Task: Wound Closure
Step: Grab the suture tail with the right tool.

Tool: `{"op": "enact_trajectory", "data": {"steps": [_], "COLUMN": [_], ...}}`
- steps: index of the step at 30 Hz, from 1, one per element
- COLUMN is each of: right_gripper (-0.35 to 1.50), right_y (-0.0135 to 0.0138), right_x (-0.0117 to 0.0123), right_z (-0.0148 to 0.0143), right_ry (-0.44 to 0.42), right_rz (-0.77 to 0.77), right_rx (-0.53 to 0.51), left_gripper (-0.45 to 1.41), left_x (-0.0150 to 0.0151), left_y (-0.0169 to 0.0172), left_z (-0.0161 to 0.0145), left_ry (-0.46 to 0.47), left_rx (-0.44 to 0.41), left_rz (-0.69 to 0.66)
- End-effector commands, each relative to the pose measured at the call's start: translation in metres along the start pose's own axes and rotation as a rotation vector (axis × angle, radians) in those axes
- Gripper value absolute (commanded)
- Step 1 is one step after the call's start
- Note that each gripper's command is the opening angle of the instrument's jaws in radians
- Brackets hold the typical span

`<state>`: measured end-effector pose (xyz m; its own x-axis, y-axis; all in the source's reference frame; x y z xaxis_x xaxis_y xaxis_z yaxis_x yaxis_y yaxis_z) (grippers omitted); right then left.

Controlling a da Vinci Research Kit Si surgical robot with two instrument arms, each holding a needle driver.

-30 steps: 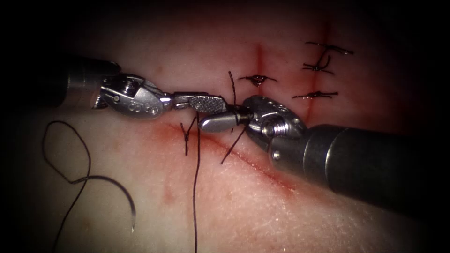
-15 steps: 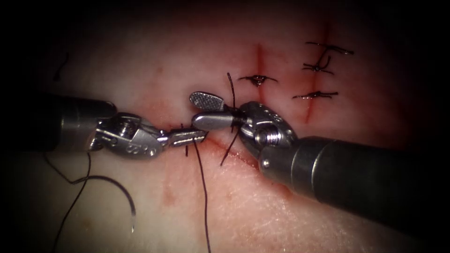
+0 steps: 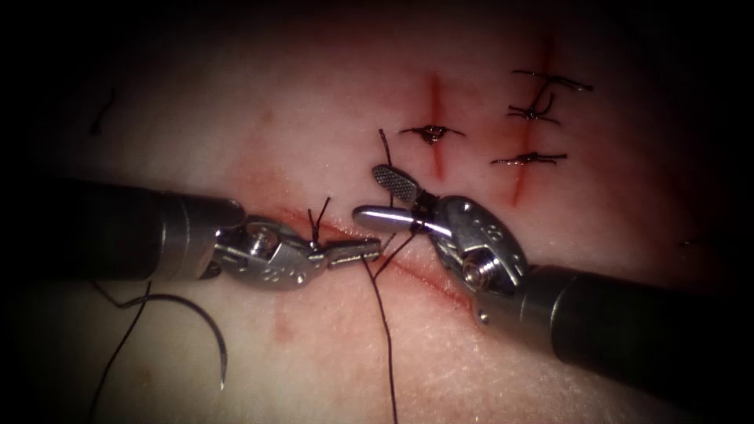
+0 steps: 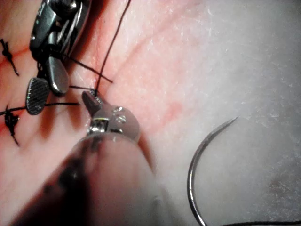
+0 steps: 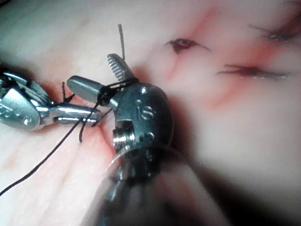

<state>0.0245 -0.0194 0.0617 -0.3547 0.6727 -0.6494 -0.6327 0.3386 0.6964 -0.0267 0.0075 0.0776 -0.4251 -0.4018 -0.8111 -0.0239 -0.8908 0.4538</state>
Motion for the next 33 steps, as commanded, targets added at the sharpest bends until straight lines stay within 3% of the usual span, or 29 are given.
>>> {"op": "enact_trajectory", "data": {"steps": [1, 6, 7, 9, 18, 21, 22, 23, 24, 29, 33], "right_gripper": [0.87, 0.94, 1.01, 0.96, 0.99, 1.13, 1.01, 0.87, 0.86, 0.93, 1.01], "right_y": [0.0000, 0.0001, 0.0001, -0.0002, -0.0008, -0.0017, -0.0019, -0.0021, -0.0022, -0.0012, -0.0002], "right_x": [0.0000, 0.0001, 0.0001, 0.0001, 0.0018, 0.0022, 0.0022, 0.0023, 0.0025, 0.0030, 0.0020], "right_z": [0.0006, 0.0014, 0.0013, 0.0005, -0.0031, -0.0038, -0.0038, -0.0036, -0.0030, 0.0003, 0.0017], "right_ry": [0.005, -0.087, -0.079, -0.043, -0.035, -0.023, -0.023, -0.022, -0.032, -0.042, -0.105], "right_rz": [-0.003, -0.033, -0.032, -0.025, -0.021, -0.019, -0.019, 0.011, 0.042, 0.139, 0.183], "right_rx": [-0.030, -0.112, -0.110, -0.090, -0.140, -0.155, -0.143, -0.128, -0.136, -0.192, -0.231], "left_gripper": [-0.45, -0.45, -0.45, -0.45, -0.45, -0.45, -0.45, -0.45, -0.45, -0.45, -0.45], "left_x": [-0.0005, -0.0012, -0.0011, -0.0009, -0.0002, 0.0003, 0.0004, 0.0005, 0.0007, 0.0009, 0.0011], "left_y": [0.0003, -0.0005, -0.0006, -0.0009, -0.0016, -0.0016, -0.0016, -0.0016, -0.0016, -0.0016, -0.0016], "left_z": [0.0009, 0.0014, 0.0013, 0.0012, 0.0015, 0.0019, 0.0019, 0.0020, 0.0020, 0.0019, 0.0018], "left_ry": [-0.002, -0.007, -0.006, -0.005, -0.013, -0.022, -0.023, -0.021, -0.019, -0.020, -0.021], "left_rx": [0.001, -0.002, -0.003, -0.004, -0.009, -0.014, -0.014, -0.017, -0.020, -0.023, -0.024], "left_rz": [-0.002, -0.009, -0.010, -0.014, -0.024, -0.032, -0.032, -0.032, -0.032, -0.033, -0.028]}}
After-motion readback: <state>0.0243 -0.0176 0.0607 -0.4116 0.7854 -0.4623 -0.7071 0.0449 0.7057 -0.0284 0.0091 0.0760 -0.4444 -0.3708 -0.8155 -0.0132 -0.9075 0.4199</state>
